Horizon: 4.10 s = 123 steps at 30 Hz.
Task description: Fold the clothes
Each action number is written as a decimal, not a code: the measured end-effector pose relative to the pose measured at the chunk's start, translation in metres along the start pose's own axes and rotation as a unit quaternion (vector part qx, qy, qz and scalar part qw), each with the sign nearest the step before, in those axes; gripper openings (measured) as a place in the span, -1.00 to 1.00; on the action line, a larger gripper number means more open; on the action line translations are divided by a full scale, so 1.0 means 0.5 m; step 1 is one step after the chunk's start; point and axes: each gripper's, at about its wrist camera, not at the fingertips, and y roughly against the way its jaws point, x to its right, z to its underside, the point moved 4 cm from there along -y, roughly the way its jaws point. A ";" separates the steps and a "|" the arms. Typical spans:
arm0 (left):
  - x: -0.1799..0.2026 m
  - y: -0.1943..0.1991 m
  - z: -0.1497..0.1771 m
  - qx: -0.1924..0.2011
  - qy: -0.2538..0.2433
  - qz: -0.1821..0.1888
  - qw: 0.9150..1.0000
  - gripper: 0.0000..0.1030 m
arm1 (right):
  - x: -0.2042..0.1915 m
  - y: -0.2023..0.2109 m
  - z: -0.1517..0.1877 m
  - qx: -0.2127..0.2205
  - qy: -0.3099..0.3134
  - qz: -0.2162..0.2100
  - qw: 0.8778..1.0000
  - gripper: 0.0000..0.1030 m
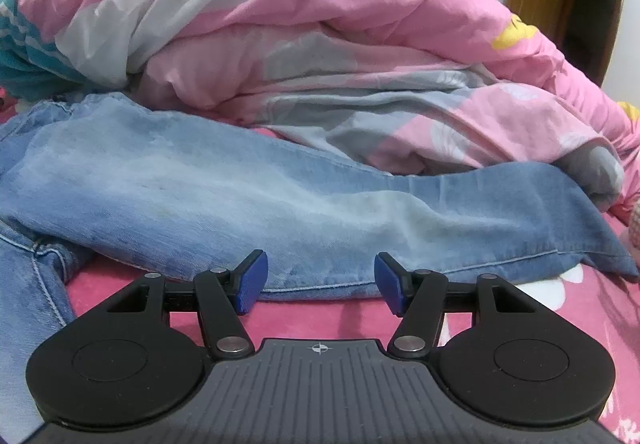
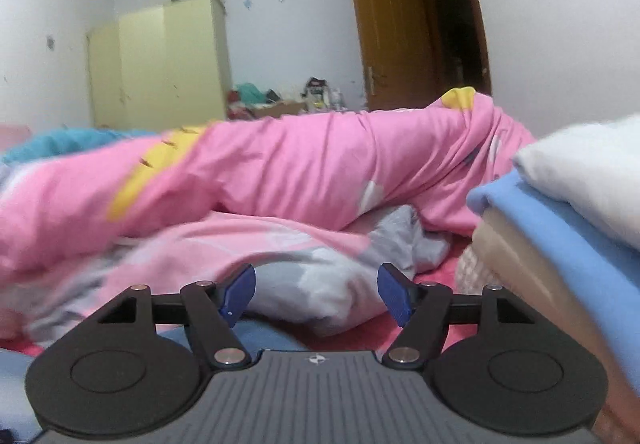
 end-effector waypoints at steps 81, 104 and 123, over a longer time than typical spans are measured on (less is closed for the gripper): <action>-0.309 0.087 -0.047 0.026 0.055 -0.174 0.983 0.15 | -0.692 0.068 0.403 -0.062 0.528 -0.317 0.785 -0.35; -0.395 0.119 -0.051 0.054 0.090 -0.226 0.968 0.16 | -0.675 0.100 0.335 -0.117 0.461 -0.362 0.802 -0.90; -0.187 0.000 -0.019 -0.003 -0.086 -0.169 0.982 0.18 | -0.631 -0.106 0.276 -0.198 0.231 -0.325 0.896 -0.63</action>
